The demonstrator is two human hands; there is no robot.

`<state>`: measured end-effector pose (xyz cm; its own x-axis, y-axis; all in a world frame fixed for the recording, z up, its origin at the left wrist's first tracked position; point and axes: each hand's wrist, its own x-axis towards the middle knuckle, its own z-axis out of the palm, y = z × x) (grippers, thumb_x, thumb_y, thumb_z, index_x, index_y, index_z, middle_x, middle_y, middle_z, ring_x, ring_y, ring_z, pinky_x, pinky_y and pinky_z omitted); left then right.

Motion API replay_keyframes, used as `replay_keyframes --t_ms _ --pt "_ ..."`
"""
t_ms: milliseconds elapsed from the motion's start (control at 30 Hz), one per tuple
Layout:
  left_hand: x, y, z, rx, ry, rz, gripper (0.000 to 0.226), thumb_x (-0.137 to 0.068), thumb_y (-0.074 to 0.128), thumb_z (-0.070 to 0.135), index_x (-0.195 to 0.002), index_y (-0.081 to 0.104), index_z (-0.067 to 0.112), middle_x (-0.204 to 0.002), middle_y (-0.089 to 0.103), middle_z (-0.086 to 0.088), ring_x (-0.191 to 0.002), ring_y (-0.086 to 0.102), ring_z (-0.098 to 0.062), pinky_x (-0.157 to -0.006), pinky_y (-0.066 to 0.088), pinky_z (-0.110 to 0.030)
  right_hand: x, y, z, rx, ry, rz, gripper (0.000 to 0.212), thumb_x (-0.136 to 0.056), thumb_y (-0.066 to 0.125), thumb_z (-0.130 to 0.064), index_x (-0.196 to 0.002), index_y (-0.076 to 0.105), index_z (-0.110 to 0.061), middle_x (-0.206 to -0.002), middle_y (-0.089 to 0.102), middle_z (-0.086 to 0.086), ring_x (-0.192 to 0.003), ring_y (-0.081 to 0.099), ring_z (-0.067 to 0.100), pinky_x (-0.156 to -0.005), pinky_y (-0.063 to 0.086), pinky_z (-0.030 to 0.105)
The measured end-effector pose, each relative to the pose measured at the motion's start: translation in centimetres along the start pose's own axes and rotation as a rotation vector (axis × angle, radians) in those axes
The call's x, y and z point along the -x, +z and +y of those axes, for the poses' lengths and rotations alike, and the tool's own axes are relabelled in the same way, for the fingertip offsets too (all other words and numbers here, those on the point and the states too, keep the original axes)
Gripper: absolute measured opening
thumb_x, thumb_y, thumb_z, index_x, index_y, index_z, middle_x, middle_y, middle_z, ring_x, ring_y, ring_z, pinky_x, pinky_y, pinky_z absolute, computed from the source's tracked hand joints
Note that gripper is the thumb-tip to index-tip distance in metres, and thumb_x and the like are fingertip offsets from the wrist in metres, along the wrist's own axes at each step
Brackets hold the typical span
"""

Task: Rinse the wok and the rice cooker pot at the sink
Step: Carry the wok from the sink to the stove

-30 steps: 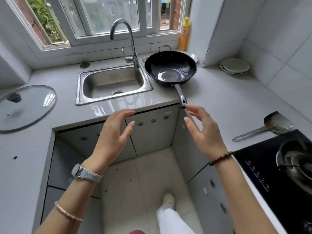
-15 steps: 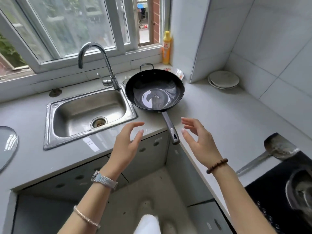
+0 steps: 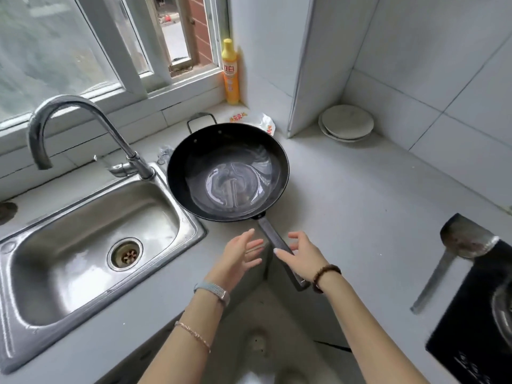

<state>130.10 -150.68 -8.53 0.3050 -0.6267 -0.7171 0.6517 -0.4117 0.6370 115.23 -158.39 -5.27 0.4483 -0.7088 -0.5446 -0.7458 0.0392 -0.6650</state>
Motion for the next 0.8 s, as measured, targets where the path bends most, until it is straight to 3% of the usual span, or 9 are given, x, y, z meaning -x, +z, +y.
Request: replay_keyframes --t_ms 100,200,367,567,800 --pt "-2.2 0.7 0.1 0.042 -0.109 -0.081 0.031 -0.095 0.056 0.034 -0.115 0.061 0.01 -0.105 0.07 -0.013 -0.088 0.067 -0.022 -0.089 0.051 -0.037 -1.4 1.2 -0.3 -0.058 0.09 -0.004 0.043 -0.086 0.067 -0.035 -0.118 0.046 -0.015 -0.112 0.063 0.005 -0.084 0.068 0.02 -0.075 0.054 0.027" --pt "-3.7 1.6 0.3 0.07 -0.152 -0.163 0.033 -0.091 0.059 0.033 -0.107 0.066 0.005 -0.111 0.069 -0.015 -0.075 0.06 -0.018 -0.068 0.051 -0.026 -2.2 2.4 -0.4 -0.113 0.13 -0.001 0.026 -0.086 0.067 -0.03 -0.1 0.048 -0.019 -0.092 0.069 0.006 -0.057 0.065 0.016 -0.059 0.055 0.03" --pt "-4.9 2.4 0.3 0.094 -0.211 -0.205 0.022 -0.09 0.064 0.026 -0.095 0.064 0.005 -0.085 0.073 -0.006 -0.07 0.069 -0.02 -0.056 0.052 -0.029 -2.6 3.5 -1.1 -0.229 0.169 -0.089 0.016 -0.085 0.066 -0.023 -0.093 0.058 -0.012 -0.065 0.064 0.002 -0.045 0.058 0.015 -0.048 0.052 0.028" --pt "-4.7 2.5 0.5 0.123 -0.2 -0.154 0.018 -0.091 0.064 0.013 -0.076 0.061 0.003 -0.062 0.062 -0.007 -0.062 0.065 -0.023 -0.061 0.058 -0.031 -2.5 4.9 -1.7 -0.384 0.255 -0.142 0.013 -0.085 0.06 -0.015 -0.073 0.057 -0.01 -0.047 0.053 0.0 -0.037 0.044 0.014 -0.039 0.042 0.023" --pt "-4.9 2.4 0.3 0.075 -0.135 -0.128 0.03 -0.092 0.063 0.015 -0.064 0.053 0.009 -0.049 0.047 0.0 -0.051 0.052 -0.016 -0.059 0.05 -0.028 -2.0 6.2 -2.0 -0.297 0.226 0.032 0.019 -0.081 0.058 -0.02 -0.064 0.054 -0.011 -0.044 0.051 0.0 -0.033 0.044 0.015 -0.037 0.038 0.022"
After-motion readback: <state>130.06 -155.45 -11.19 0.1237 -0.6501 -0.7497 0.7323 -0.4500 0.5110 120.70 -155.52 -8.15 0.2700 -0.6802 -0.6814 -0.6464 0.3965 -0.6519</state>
